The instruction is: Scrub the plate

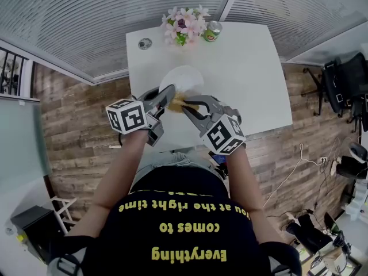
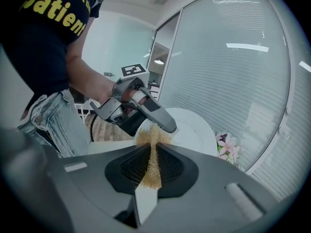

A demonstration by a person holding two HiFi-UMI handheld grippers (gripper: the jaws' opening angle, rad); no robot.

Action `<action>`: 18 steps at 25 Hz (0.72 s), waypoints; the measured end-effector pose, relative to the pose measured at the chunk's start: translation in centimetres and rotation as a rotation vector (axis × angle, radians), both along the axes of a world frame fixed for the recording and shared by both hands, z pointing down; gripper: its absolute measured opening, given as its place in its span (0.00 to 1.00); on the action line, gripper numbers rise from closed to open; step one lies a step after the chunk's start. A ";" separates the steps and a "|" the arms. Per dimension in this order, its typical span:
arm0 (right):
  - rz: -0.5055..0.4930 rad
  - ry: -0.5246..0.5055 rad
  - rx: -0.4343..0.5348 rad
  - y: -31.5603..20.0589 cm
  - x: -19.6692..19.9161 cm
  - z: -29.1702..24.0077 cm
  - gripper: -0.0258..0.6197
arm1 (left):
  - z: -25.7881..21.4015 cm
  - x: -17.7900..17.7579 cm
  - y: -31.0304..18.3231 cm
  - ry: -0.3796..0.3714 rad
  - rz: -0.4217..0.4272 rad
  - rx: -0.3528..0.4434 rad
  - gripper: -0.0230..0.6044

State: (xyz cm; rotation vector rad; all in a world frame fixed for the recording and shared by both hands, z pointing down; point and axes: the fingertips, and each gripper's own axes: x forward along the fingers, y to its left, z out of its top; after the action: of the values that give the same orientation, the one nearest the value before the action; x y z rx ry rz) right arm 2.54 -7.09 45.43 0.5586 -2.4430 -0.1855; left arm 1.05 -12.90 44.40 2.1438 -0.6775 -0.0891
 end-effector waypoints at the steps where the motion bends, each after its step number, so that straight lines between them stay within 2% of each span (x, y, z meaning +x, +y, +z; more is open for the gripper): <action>1: -0.003 -0.002 0.000 0.1 -0.1 0.0 0.10 | 0.0 0.0 0.0 0.000 0.000 0.000 0.07; 13: -0.026 -0.006 0.005 0.4 -0.7 -0.2 0.10 | 0.0 -0.1 -0.1 0.006 -0.007 0.000 0.07; 18: 0.003 0.008 0.018 0.1 -0.3 0.1 0.10 | -0.2 -0.1 0.0 0.008 -0.004 0.002 0.07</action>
State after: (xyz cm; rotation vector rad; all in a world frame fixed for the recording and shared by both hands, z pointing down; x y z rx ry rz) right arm 2.27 -6.98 45.50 0.5685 -2.4351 -0.2083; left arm 0.98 -12.91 44.23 2.1430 -0.6777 -0.1012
